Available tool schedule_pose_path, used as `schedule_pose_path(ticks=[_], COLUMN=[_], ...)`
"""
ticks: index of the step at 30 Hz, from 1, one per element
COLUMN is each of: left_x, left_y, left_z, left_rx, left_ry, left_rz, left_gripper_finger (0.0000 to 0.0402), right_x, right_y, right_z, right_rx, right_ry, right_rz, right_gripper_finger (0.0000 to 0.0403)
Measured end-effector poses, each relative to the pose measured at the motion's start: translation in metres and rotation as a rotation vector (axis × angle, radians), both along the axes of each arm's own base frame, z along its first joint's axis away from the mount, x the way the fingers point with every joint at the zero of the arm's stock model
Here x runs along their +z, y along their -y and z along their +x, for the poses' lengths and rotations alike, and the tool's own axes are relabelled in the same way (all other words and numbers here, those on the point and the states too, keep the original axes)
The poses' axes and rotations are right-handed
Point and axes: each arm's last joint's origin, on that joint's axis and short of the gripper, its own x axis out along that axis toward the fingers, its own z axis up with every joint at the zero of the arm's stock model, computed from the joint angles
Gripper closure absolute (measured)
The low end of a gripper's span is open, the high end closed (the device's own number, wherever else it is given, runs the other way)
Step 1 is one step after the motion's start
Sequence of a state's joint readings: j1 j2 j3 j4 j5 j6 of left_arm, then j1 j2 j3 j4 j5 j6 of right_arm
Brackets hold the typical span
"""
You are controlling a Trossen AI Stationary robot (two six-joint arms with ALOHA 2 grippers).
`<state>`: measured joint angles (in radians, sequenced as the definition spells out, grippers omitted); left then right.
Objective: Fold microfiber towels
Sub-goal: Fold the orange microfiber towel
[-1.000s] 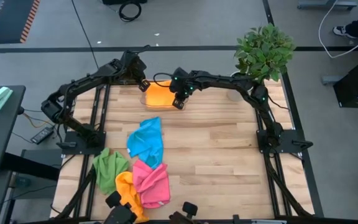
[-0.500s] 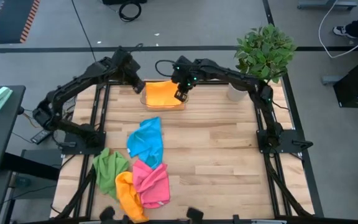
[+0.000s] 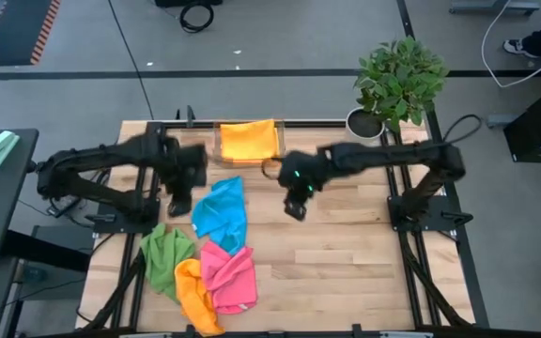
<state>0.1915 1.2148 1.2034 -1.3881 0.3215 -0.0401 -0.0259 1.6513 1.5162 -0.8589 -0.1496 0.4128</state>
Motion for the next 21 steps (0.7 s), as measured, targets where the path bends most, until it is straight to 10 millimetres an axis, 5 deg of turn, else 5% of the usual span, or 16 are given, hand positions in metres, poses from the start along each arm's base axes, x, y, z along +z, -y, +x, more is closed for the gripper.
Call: schedule_pose_path(ticks=[7,16,21], left_x=[-0.007,-0.091,-0.129], left_y=[0.080,0.160,0.176], left_z=[0.010,-0.004,-0.027], left_rx=[-0.323,-0.061,0.003], left_ry=[0.084,0.088,-0.025], left_rz=[-0.007,-0.135,-0.037], left_gripper_finger=[0.0209,0.0133,0.0135], right_x=[-0.036,-0.054,-0.060], right_y=[-0.045,-0.111,-0.134], right_z=[-0.043,-0.109,-0.134], right_rx=[-0.060,-0.020,-0.024], right_ry=[0.065,0.094,0.143], right_rz=[0.112,0.058,-0.028], right_gripper_finger=[0.0401,0.0401,0.0401])
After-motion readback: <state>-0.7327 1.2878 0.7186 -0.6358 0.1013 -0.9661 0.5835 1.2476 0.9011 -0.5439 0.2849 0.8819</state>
